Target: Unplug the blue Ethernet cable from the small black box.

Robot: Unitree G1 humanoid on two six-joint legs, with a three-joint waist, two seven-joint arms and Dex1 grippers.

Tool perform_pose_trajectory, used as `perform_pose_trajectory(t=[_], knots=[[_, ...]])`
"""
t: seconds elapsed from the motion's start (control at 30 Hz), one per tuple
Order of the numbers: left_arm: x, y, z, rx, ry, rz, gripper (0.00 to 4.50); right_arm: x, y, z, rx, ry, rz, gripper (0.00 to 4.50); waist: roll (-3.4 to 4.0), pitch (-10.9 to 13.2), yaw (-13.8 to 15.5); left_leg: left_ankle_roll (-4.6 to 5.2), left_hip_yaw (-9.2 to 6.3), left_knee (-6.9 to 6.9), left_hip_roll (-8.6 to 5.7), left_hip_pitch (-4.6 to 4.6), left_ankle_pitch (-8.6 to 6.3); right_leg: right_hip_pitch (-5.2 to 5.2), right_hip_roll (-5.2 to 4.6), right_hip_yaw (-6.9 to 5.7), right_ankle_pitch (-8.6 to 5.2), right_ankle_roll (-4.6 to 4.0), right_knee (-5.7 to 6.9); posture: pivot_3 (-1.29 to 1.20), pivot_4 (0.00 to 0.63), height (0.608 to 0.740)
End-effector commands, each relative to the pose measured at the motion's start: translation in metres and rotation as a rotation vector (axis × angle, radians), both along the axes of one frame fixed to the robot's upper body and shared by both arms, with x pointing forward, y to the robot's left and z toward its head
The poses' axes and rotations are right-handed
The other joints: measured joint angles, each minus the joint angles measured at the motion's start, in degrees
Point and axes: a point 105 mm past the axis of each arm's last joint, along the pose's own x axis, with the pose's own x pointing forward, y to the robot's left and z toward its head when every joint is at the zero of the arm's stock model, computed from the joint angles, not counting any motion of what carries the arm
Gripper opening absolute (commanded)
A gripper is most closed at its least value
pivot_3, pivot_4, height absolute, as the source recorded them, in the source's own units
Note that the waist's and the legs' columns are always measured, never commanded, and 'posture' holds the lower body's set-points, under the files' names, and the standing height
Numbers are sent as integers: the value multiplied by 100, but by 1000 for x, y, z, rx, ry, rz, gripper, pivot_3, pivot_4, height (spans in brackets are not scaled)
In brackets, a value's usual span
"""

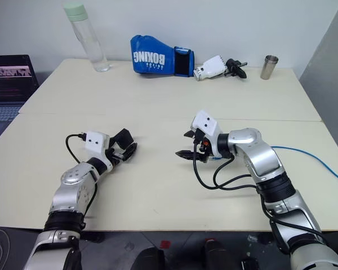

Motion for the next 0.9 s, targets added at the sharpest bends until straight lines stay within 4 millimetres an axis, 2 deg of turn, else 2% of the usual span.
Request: perform_pose_trajectory(t=[0.03,0.3,0.4,0.57,0.73,0.9], knots=[[-11,10,27,13,-65,11,4118,-4,-2,13,45,-22,-9,3804,0,0,1,0,-2,0,1,0,0,0,0,-2,0,0,1,0,150,740],[-47,34,56,119,-31,-5,4118,-17,-30,23,88,-28,-85,3804,0,0,-1,0,-2,-1,-1,0,0,0,-2,1,0,1,-2,0,150,740],[-56,27,79,218,-68,-83,4118,-30,-44,29,122,-66,-77,3804,-1,0,17,0,-8,-1,-2,-1,-1,2,-3,-2,-1,1,-4,0,150,740],[-66,19,97,329,-33,-206,4118,-47,-69,27,114,-67,-67,3804,-2,2,3,1,-5,-2,-6,3,-1,6,-2,0,-2,2,-5,0,150,740],[-84,15,95,398,53,-360,4118,-47,-92,27,49,-87,-95,3804,1,4,-22,2,1,-5,-4,5,-1,1,-1,2,-3,1,-9,0,150,740],[-92,17,94,342,107,-392,4118,-45,-104,27,29,-101,-126,3804,1,4,-32,3,1,-8,0,5,-2,-1,3,1,-6,-3,-9,0,150,740]])
